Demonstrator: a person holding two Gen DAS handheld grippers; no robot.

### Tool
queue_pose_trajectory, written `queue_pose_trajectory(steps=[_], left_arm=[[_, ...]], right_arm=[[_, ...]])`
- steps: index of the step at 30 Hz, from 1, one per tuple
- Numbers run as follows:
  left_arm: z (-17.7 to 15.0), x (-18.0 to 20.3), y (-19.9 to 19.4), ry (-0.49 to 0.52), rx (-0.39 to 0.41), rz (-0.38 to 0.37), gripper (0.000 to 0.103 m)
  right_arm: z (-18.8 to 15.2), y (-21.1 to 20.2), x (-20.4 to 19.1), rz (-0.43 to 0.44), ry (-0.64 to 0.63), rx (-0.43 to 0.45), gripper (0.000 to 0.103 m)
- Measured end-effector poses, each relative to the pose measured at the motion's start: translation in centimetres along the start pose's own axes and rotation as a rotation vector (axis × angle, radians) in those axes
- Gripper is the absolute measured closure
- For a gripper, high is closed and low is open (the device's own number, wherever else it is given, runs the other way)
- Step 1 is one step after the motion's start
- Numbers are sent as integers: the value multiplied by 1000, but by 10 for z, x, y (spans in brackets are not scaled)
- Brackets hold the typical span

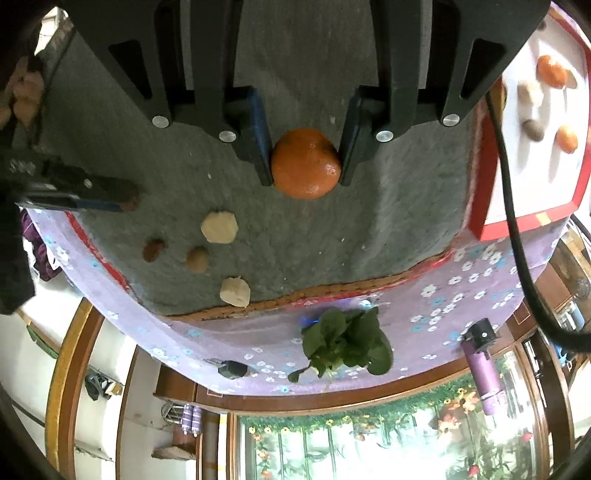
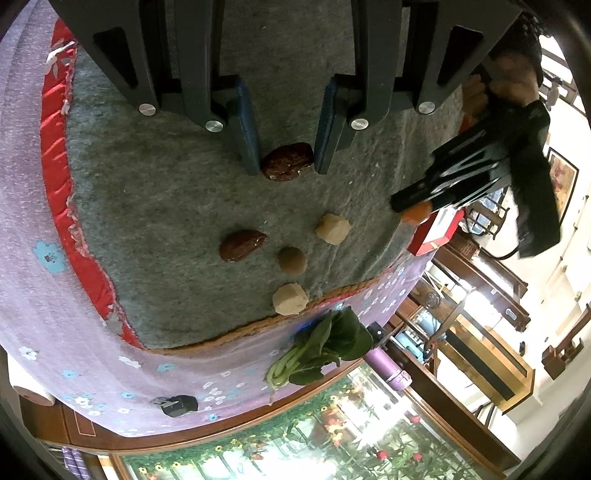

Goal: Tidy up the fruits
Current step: 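Grasp a mandarin with the left tool while the right tool holds the date, then carry the mandarin and date over the white tray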

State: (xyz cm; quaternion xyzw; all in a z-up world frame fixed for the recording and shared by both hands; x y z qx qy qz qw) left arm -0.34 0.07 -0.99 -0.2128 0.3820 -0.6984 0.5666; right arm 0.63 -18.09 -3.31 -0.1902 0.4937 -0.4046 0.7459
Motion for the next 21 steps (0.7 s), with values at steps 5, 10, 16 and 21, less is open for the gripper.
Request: queue_pose_trajectory(steps=[5, 10, 16, 21], left_arm=[[-11, 3, -19, -4, 27, 8, 71], [-19, 1, -33, -15, 50, 34, 71], [-27, -8, -44, -29, 71, 67, 71], [-31, -18, -56, -45, 97, 98, 71]], right_arm=[[1, 0, 1, 2, 2, -1, 72], [-1, 1, -2, -19, -11, 6, 72], [-11, -1, -25, -101, -107, 51, 72], [-19, 0, -54, -104, -166, 65, 73]])
Point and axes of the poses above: each gripper's, at about its wrist camera, not at the fingertips, and y roughly the way its jaws point, x to its right, z to its top, the point moved 6 cm from there along y, roughly the way its jaws point, and after that the axes turned 9 degrees about y, right-handed, at the moved point
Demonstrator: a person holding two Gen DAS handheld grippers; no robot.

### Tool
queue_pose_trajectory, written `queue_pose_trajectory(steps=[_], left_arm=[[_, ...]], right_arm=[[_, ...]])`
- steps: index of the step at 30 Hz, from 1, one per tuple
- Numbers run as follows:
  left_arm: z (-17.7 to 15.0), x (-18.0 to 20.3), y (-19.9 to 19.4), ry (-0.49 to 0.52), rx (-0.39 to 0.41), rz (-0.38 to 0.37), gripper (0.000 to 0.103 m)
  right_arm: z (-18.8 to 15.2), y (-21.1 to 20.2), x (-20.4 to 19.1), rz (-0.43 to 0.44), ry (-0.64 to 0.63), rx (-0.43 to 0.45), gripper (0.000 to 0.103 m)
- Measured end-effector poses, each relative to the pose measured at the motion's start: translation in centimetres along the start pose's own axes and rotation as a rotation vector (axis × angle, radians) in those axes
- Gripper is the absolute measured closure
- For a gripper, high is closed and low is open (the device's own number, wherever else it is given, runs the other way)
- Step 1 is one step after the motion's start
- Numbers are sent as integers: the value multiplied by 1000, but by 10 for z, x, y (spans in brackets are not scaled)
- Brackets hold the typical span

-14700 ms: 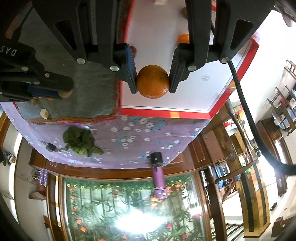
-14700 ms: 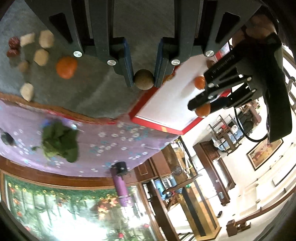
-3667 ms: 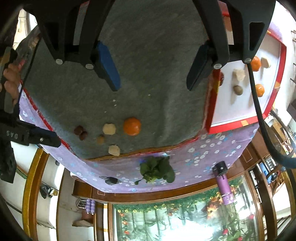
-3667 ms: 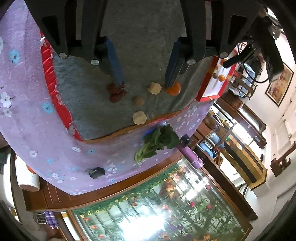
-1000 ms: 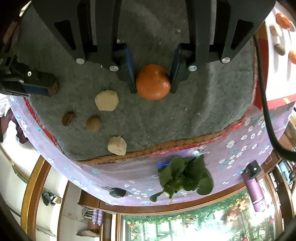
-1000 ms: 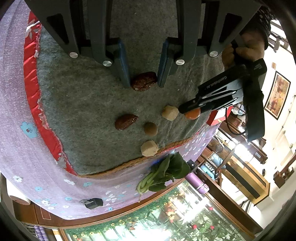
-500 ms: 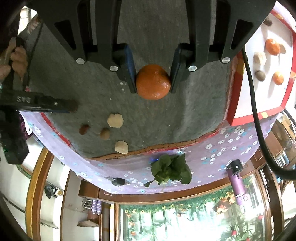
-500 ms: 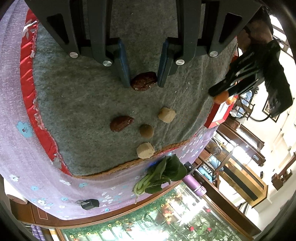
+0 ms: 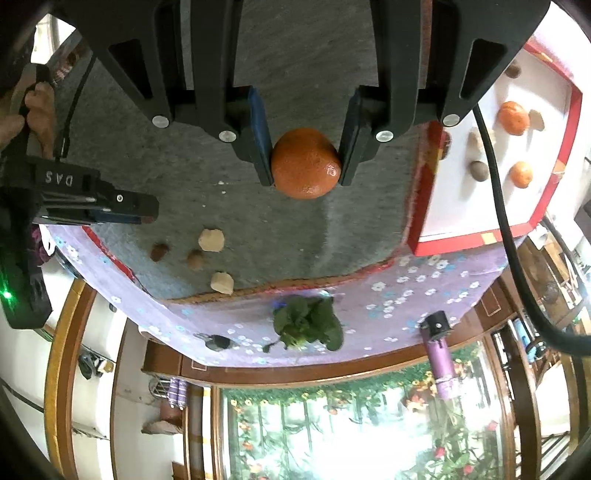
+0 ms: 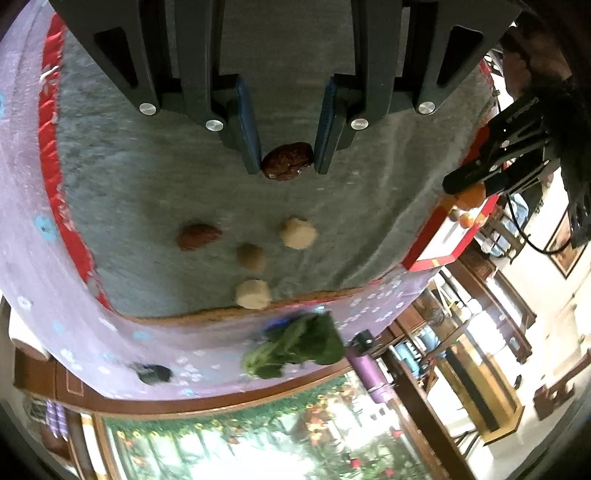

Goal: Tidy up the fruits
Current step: 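Carry the mandarin and date over the white tray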

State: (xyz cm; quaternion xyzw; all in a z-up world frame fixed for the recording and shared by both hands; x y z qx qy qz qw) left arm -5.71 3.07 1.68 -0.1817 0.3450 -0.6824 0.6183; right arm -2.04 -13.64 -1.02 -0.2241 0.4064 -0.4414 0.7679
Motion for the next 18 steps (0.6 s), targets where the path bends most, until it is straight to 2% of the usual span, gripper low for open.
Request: queue_pose_trajectory(steps=[10, 18], left_arm=[[-10, -26, -16, -50, 29, 55, 71], [-21, -45, -28, -89, 49, 77, 71]], right_arm=[[-1, -19, -63, -55, -98, 124, 73], [-7, -20, -99, -50, -116, 143, 73]])
Point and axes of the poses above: each gripper's, at about its wrist camera, not at the fingertips, and y roughly the way its jaws point, x to its right, z to its top, the point moved 6 cm from there along y, roughly the way its jaws point, and after that the axes turned 9 degrees about y, right-handed, at the moved point
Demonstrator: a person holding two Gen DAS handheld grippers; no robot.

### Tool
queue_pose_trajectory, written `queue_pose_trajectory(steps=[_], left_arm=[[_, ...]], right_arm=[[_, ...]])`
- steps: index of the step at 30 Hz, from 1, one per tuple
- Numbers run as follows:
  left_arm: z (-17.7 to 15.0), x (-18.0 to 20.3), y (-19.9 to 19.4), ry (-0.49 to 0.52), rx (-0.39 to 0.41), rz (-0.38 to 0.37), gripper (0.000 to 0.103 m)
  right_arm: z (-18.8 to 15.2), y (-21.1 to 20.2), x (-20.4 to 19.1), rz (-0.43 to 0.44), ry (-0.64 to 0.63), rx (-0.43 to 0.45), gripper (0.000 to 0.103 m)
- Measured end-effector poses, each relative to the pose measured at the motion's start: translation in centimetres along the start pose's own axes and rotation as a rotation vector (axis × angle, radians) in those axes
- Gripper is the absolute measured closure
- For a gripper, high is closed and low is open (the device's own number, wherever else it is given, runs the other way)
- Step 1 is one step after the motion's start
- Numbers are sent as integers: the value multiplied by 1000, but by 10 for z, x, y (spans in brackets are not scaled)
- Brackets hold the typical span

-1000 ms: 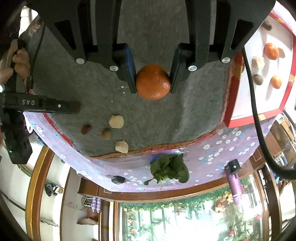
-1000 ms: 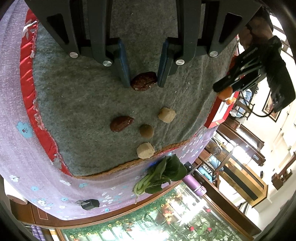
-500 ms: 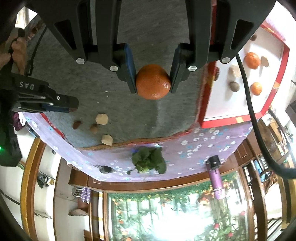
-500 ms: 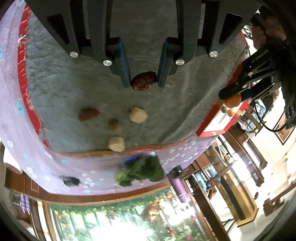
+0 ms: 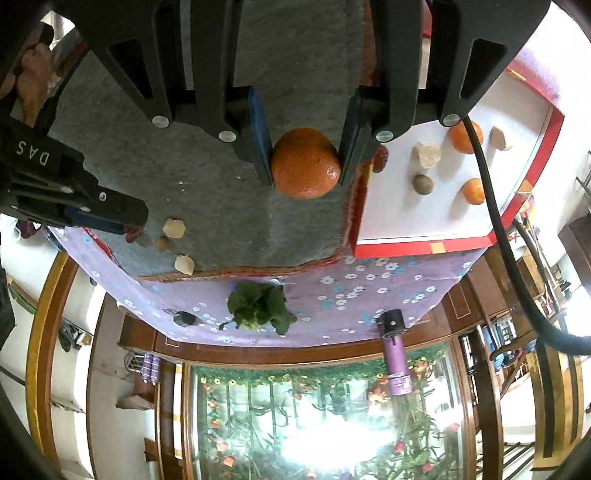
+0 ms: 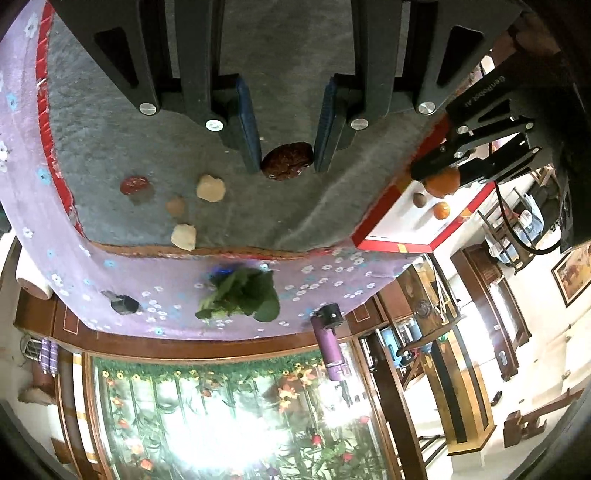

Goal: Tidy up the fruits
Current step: 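Carry the mandarin and date over the white tray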

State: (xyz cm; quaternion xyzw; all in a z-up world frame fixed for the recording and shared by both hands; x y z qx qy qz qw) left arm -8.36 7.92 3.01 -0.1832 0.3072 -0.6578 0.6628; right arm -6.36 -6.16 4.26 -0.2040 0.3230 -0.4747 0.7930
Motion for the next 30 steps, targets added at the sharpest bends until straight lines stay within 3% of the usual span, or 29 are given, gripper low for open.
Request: queue_pose_trajectory(steps=[30], left_arm=[[-28, -67, -23, -118, 41, 61, 71]], right_arm=[[-17, 9, -123, 90, -175, -10, 73]])
Point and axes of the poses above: each gripper's, at about its wrist camera, not at the fingertips, and y roughly the way its jaws point, x to its right, z to its top, the point moved 6 cm from there along y, roughly the way its jaws point, and after that the axes turned 9 degrees about y, right-handed, at the moved point
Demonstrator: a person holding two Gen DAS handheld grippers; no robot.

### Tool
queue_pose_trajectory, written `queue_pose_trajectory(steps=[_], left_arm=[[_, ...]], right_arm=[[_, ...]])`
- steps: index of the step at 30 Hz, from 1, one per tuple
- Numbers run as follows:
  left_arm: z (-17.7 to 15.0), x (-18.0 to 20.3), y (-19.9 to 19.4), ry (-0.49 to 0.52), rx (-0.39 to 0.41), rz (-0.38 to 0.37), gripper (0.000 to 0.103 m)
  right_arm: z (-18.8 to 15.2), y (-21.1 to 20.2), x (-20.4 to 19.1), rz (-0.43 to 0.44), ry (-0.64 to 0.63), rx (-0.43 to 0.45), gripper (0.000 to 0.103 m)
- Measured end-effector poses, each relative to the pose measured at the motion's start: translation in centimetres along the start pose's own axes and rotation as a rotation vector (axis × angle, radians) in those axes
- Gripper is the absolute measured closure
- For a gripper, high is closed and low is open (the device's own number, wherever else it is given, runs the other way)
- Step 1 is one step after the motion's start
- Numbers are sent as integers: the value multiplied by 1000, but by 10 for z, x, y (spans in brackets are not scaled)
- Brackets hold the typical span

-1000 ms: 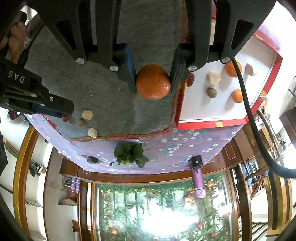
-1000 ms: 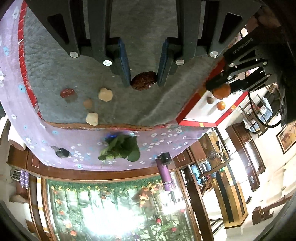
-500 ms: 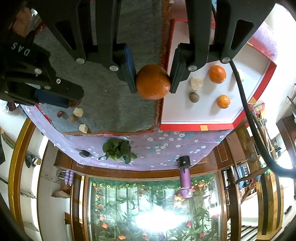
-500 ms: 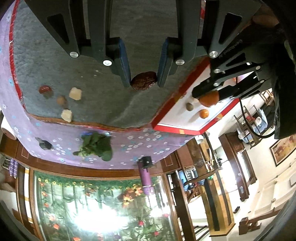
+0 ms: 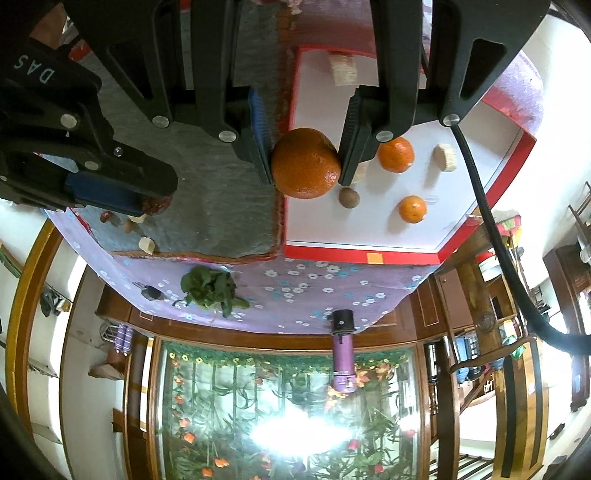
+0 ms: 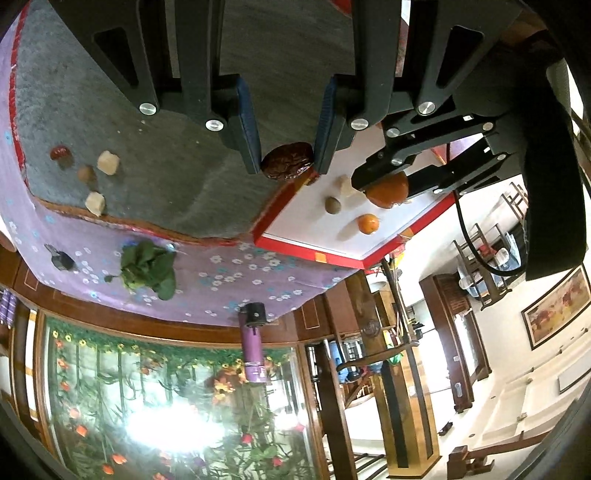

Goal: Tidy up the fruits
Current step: 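Carry the mandarin and date over the white tray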

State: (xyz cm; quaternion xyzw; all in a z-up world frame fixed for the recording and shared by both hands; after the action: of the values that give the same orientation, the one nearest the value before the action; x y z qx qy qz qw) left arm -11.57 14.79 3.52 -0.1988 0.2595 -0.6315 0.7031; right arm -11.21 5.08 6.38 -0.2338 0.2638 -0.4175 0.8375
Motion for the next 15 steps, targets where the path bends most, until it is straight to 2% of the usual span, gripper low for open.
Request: queue_pose_trajectory(steps=[10, 15], left_arm=[[-6, -32, 8, -44, -9, 35, 71], [-10, -60, 18, -84, -23, 65, 71]], right_arm=[[4, 19, -31, 27, -30, -16, 73], [7, 38, -42, 37, -46, -38, 73]])
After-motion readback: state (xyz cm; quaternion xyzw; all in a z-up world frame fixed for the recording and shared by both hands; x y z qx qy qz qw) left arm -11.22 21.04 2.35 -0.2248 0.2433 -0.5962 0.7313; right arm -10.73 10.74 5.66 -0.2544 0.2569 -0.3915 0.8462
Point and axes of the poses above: each gripper's, at about its wrist camera, not at the fingertips, and y roughly the way its jaws point, x to its right, z to its top, the point moved 6 cm from there along y, roughly the way its jaws point, and after that the axes turned 9 degrees about y, right-handed, at the moved point
